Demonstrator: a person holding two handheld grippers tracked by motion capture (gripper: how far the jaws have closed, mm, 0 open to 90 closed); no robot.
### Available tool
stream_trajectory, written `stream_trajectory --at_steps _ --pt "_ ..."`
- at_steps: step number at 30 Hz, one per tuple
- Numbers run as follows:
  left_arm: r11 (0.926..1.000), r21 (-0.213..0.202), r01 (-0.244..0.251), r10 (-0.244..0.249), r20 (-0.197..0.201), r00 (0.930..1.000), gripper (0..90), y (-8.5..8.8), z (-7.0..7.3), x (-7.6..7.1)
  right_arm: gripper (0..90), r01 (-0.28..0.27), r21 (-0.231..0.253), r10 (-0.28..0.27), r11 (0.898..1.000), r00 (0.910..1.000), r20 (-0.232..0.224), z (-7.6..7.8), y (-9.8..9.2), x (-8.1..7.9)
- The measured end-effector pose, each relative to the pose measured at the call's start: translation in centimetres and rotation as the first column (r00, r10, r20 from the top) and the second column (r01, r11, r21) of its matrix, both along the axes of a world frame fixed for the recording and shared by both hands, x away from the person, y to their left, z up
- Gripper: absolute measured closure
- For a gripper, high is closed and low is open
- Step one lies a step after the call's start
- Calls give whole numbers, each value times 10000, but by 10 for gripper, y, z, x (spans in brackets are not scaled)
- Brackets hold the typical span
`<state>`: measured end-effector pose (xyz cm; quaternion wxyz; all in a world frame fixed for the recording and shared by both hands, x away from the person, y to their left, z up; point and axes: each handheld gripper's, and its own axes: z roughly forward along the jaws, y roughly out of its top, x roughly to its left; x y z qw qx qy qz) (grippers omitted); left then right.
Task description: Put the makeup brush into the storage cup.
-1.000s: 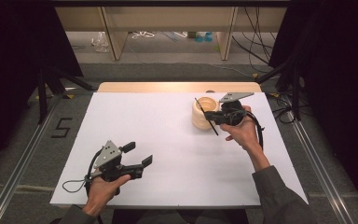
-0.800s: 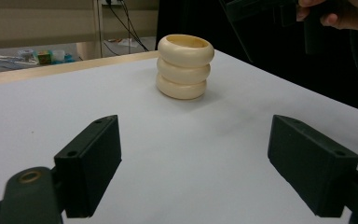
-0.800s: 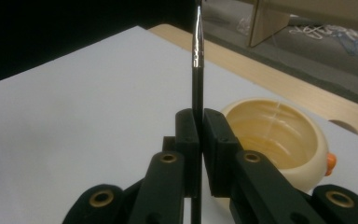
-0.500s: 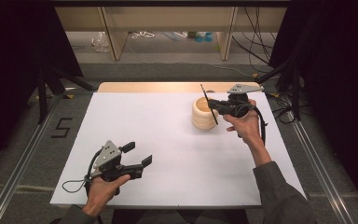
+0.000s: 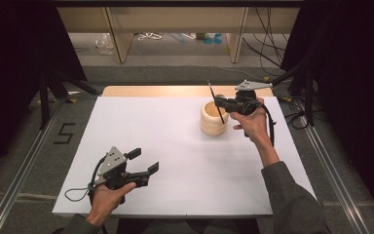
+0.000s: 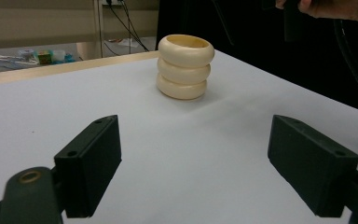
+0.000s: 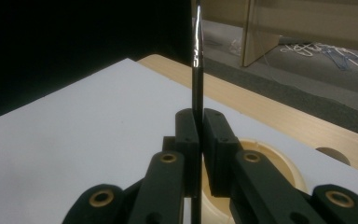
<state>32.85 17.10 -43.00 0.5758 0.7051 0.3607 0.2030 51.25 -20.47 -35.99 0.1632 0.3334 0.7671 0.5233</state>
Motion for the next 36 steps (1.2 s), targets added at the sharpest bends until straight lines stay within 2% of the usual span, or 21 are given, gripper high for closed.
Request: stream_trajectory --at_steps 1,6,7,8,11,14,18,20,21,22,27,28,31,36 --pt "10000 8 4 -4 -6 10000 170 0 0 0 856 42 -40 -42 10000 9999 112 0 0 2" --pt "10000 -2 2 -2 -4 10000 170 0 0 0 856 204 20 -204 9998 9998 -54 2 -2 7" --pt "10000 2 3 -3 -1 10000 170 0 0 0 856 197 71 -197 9998 9998 80 1 -2 8" --pt "10000 -4 3 -3 -3 10000 170 0 0 0 857 228 28 -228 9997 9997 -41 1 -2 9" --pt "10000 0 -2 2 -10 10000 170 0 0 0 856 354 -23 -354 9994 9993 128 3 -2 13" --pt "10000 1 7 -7 -11 10000 170 0 0 0 857 488 -20 -488 9988 9988 70 5 -2 18" --pt "10000 -3 9 -9 -8 10000 170 0 0 0 856 572 -144 -568 9983 9981 231 6 1 27" --pt "10000 -4 11 -11 -12 10000 170 0 0 0 856 633 -171 -631 9978 9979 136 6 3 30" --pt "10000 -16 10 -10 -13 10000 170 0 0 0 856 621 -179 -616 9979 9978 249 6 3 32" --pt "10000 -11 12 -12 -11 10000 170 0 0 0 857 689 -103 -688 9976 9976 102 7 4 33" --pt "10000 -16 14 -14 -10 10000 170 0 0 0 857 830 -101 -829 9965 9965 102 5 6 40" --pt "10000 -13 16 -16 -9 10000 170 0 0 0 856 809 25 -809 9967 9967 41 4 6 41" --pt "10000 -21 18 -18 1 10000 170 0 0 0 856 917 95 -919 9957 9956 192 2 7 45" --pt "10000 -20 33 -33 17 10000 170 0 0 0 856 948 38 -948 9955 9955 69 -3 12 50"
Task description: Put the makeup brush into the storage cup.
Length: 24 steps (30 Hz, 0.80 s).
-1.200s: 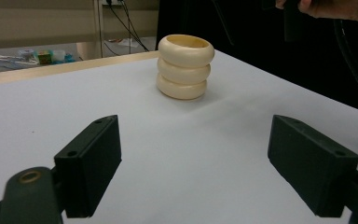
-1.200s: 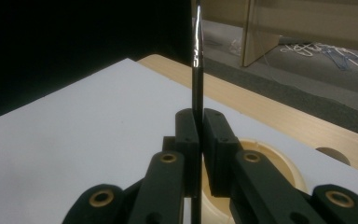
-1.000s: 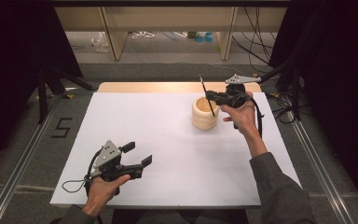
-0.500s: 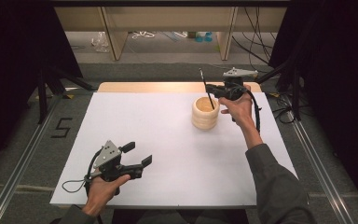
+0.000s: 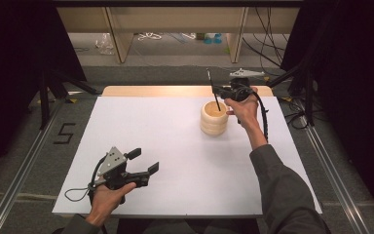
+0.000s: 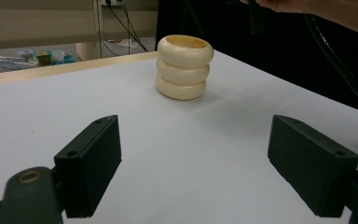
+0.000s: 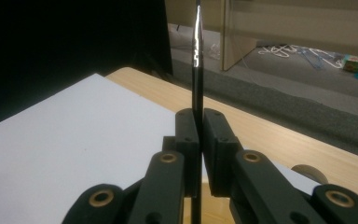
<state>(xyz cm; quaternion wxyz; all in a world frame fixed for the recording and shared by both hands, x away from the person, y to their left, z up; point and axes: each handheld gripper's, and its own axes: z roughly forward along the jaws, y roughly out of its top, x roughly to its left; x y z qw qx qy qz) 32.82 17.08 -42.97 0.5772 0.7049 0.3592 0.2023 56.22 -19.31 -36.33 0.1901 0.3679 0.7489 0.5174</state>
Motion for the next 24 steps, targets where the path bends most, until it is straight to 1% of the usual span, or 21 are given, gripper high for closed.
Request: stream_trajectory --at_steps 1,3,4,6,8,9,13,16,17,18,19,20,21,22,23,24 --pt "10000 -9 -1 1 -5 10000 170 0 0 0 856 40 -52 -40 10000 10000 35 -2 1 1" --pt "10000 -26 -5 5 -5 10000 170 0 0 0 856 151 -77 -152 9999 9999 -52 -6 2 4" --pt "10000 -16 -6 6 -7 10000 170 0 0 0 856 139 -139 -141 9998 9998 -106 -7 2 5" --pt "10000 -8 -5 5 -18 10000 170 0 0 0 856 162 -141 -163 9998 9998 -80 -8 3 6" --pt "10000 7 -43 43 -68 10000 170 0 0 0 856 256 -125 -258 9996 9995 -171 -10 3 7" --pt "10000 4 -47 47 -70 10000 170 0 0 0 856 307 -235 -309 9993 9995 -49 -11 3 8" --pt "10000 22 -56 56 -63 10000 170 0 0 0 856 329 -328 -333 9989 9993 -142 -16 3 8" --pt "10000 9 -54 54 -68 10000 170 0 0 0 856 374 -426 -379 9984 9992 -110 -20 3 9" --pt "10000 12 -56 56 -63 10000 170 0 0 0 856 399 -429 -399 9983 9992 1 -22 3 10" --pt "10000 -4 -12 12 -2 10000 170 1 0 0 856 441 -389 -451 9983 9986 -262 -23 3 8" --pt "10000 3 -9 9 -8 10000 170 1 0 0 856 379 -361 -386 9986 9991 -179 -28 3 9" --pt "10000 3 -9 9 -8 10000 170 1 0 0 856 379 -361 -386 9986 9991 -179 -28 3 9" --pt "10000 -5 -10 10 -2 10000 170 1 0 0 856 391 -386 -404 9985 9986 -334 -29 3 8" --pt "10000 -5 -11 11 -4 10000 170 1 0 0 856 396 -407 -404 9984 9990 -188 -31 3 9" --pt "10000 -15 -12 12 -9 10000 170 0 0 0 855 407 -483 -420 9980 9987 -280 -32 2 9" --pt "10000 -8 -10 10 -1 10000 170 1 0 0 856 417 -387 -426 9984 9988 -225 -34 3 9"
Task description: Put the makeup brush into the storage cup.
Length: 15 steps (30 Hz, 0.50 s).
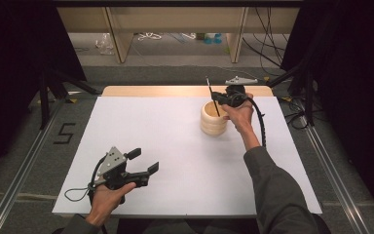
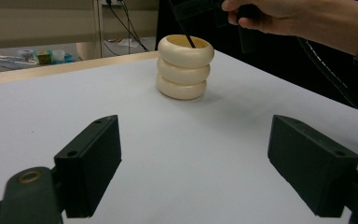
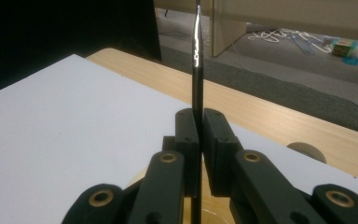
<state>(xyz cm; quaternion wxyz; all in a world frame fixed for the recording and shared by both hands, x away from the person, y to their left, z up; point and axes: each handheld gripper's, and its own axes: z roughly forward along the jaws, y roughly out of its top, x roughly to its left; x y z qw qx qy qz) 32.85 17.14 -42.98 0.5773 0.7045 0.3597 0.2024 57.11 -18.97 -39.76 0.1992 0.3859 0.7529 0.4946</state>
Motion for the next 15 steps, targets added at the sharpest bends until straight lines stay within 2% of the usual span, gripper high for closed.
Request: stream_trajectory --at_steps 5,8,10,12,13,15 --pt "10000 2 1 -1 -15 10000 170 0 0 0 856 80 29 -79 10000 9998 -189 -6 -2 -2" --pt "10000 -2 -1 1 -19 10000 170 0 0 0 856 89 85 -88 9999 9999 -115 -9 -4 -2" --pt "10000 10 -11 11 -38 10000 170 0 0 0 855 103 113 -100 9999 9996 -276 -10 -4 -3" --pt "10000 27 -13 14 -39 10000 170 0 0 0 855 58 200 -54 9998 9998 -195 -10 -3 -3" --pt "10000 26 -15 15 -41 10000 170 0 0 0 855 -51 87 51 9999 10000 -57 -10 -3 -3" --pt "10000 26 -17 17 -37 10000 170 0 0 0 855 -98 -31 98 9999 9999 -81 -11 1 -4"
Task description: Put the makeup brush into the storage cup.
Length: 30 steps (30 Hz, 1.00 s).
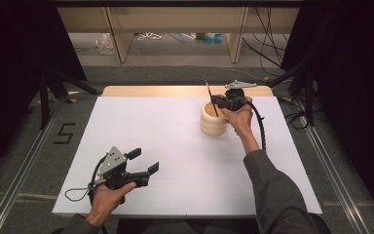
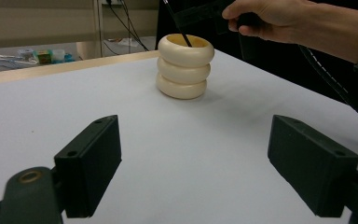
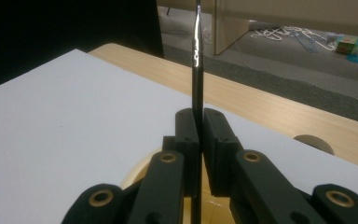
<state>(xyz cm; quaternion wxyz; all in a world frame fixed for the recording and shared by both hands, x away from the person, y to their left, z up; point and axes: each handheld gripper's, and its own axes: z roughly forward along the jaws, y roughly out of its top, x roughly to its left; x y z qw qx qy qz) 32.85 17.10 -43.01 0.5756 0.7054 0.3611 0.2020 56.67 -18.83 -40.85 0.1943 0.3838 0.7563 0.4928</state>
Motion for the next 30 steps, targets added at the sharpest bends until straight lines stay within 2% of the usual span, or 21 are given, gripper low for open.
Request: stream_trajectory --at_steps 3,5,10,16,22,25,28,30 --pt "10000 -23 7 -7 21 10000 170 0 0 0 855 -22 -152 23 9999 10000 58 -2 1 0" --pt "10000 -81 -26 26 -38 10000 170 0 0 0 855 101 -183 -103 9998 9999 -101 -4 -1 -1" --pt "10000 -8 5 -5 -1 10000 170 0 0 0 855 150 -47 -151 9999 9996 -243 -13 -5 -2" --pt "10000 12 -2 2 -15 10000 170 0 0 0 855 122 -33 -123 9999 9997 -230 -12 -6 -4" --pt "10000 -15 3 -3 0 10000 170 0 0 0 854 125 -259 -132 9996 9995 -296 -14 -6 -3" --pt "10000 7 8 -8 -1 10000 170 0 0 0 852 92 -152 -98 9998 9992 -394 -13 -6 -4" --pt "10000 -4 1 -1 5 10000 170 0 0 0 844 100 -411 -117 9991 9991 -420 -15 -6 -3" --pt "10000 1 0 0 6 10000 170 0 0 0 837 131 -363 -145 9993 9991 -390 -15 -7 -3"
